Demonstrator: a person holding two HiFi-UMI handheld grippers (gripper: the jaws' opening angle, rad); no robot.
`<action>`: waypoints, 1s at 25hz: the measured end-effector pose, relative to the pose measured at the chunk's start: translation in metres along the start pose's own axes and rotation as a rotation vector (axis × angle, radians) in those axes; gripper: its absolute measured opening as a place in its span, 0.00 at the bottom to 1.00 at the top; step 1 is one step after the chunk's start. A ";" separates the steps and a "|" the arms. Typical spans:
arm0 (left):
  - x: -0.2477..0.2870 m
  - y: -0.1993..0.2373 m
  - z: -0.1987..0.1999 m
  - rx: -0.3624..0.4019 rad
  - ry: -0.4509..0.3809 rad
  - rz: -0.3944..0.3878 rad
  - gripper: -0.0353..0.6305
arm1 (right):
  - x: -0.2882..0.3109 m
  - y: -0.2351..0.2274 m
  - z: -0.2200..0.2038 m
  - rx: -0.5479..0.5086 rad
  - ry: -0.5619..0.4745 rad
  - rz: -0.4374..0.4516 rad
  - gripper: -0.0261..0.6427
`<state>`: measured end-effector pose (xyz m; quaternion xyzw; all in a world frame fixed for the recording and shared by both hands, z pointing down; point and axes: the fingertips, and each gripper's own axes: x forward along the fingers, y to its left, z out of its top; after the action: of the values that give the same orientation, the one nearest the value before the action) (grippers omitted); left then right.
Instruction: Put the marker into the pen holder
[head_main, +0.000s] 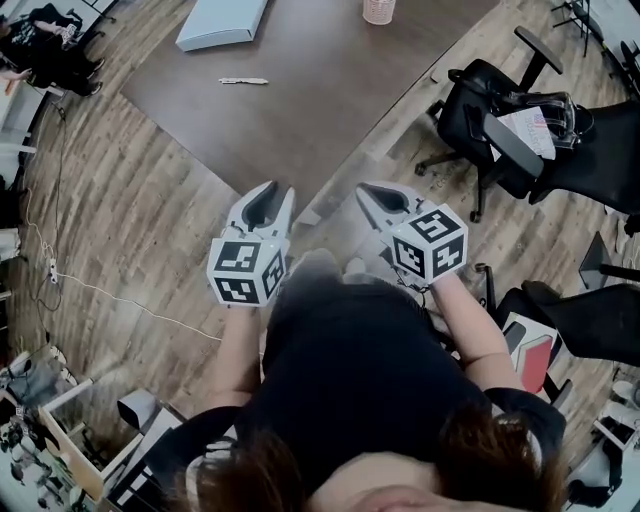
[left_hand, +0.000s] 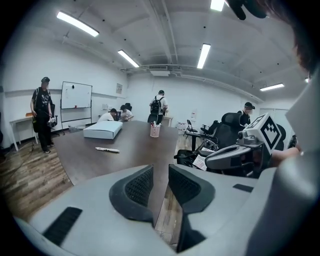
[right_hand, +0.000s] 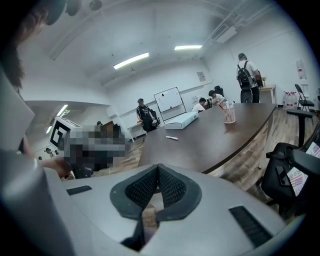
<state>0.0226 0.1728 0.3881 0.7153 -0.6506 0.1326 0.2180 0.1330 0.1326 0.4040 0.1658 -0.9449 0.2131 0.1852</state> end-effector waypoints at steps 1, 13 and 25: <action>0.003 0.000 0.000 -0.001 0.005 0.008 0.22 | 0.001 -0.004 0.001 0.002 0.000 0.003 0.06; 0.062 0.048 0.017 -0.104 -0.012 0.114 0.20 | 0.040 -0.064 0.039 -0.052 0.012 -0.010 0.06; 0.115 0.130 0.046 -0.179 0.001 0.196 0.18 | 0.144 -0.107 0.110 -0.131 0.075 0.074 0.07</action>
<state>-0.0962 0.0429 0.4210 0.6260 -0.7264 0.0948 0.2674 0.0180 -0.0438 0.4090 0.1102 -0.9547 0.1634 0.2228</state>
